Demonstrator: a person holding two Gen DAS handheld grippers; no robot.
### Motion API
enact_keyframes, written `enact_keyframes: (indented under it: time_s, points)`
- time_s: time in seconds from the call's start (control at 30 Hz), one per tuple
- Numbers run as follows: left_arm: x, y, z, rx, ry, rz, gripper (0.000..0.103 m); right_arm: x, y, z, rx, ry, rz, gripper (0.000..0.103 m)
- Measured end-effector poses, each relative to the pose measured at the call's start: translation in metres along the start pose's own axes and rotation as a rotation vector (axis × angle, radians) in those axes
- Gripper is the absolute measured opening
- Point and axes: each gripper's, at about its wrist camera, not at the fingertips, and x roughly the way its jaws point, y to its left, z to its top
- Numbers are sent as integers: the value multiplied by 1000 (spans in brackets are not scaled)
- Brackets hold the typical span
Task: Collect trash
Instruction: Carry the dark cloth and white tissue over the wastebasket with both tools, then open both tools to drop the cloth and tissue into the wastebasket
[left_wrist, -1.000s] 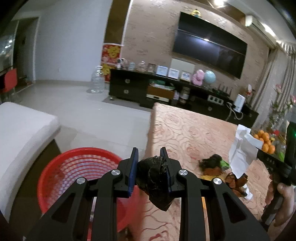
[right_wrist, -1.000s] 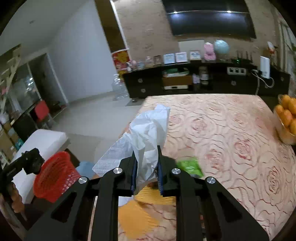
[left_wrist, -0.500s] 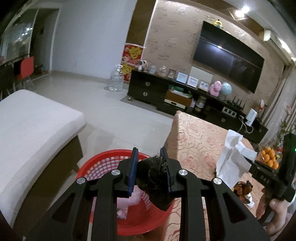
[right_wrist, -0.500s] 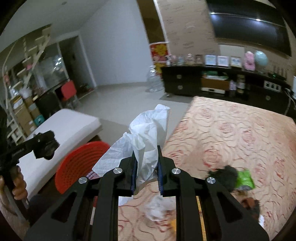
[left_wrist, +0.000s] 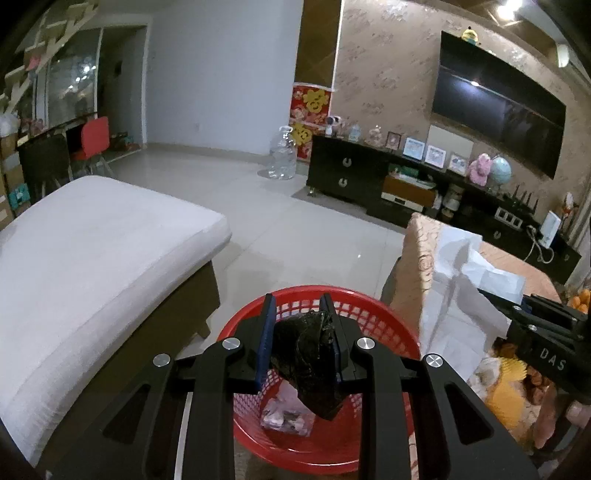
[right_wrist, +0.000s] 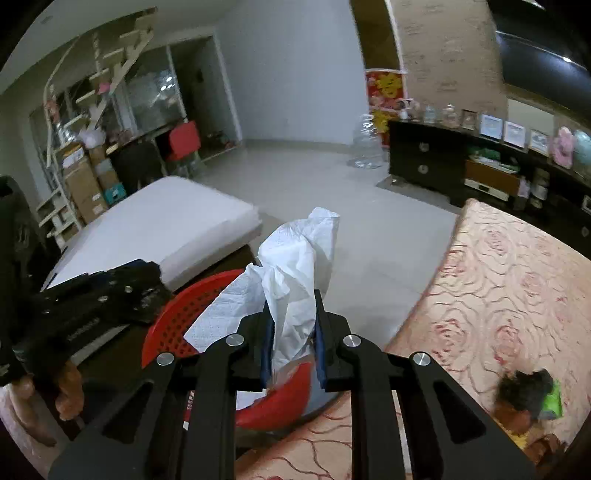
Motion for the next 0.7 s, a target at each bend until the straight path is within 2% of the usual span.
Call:
enact_keyframes:
  time_s: [0.23,0.33,0.4,0.47,0.57,0.7]
  points:
    - [21,10,-11,-16,43,8,24,32,10,-8,-20,75,46,23]
    - [22,14,-11,-25,44,0,26,37,11,-12,-16,92,65,37]
    - [22,16,-12,-32,43,-5,34,37,11,-14,-3,85,69,58]
    - [21,17,-12,-42,35,-13,47,34,9,-15,9,79,72,60]
    - [19,17,-14,-46,21,-21,59,30,6,-15,23,73,69,60]
    - [17,15,-16,-41,-2,-23,68,20,-3,-16,43,55,49,60]
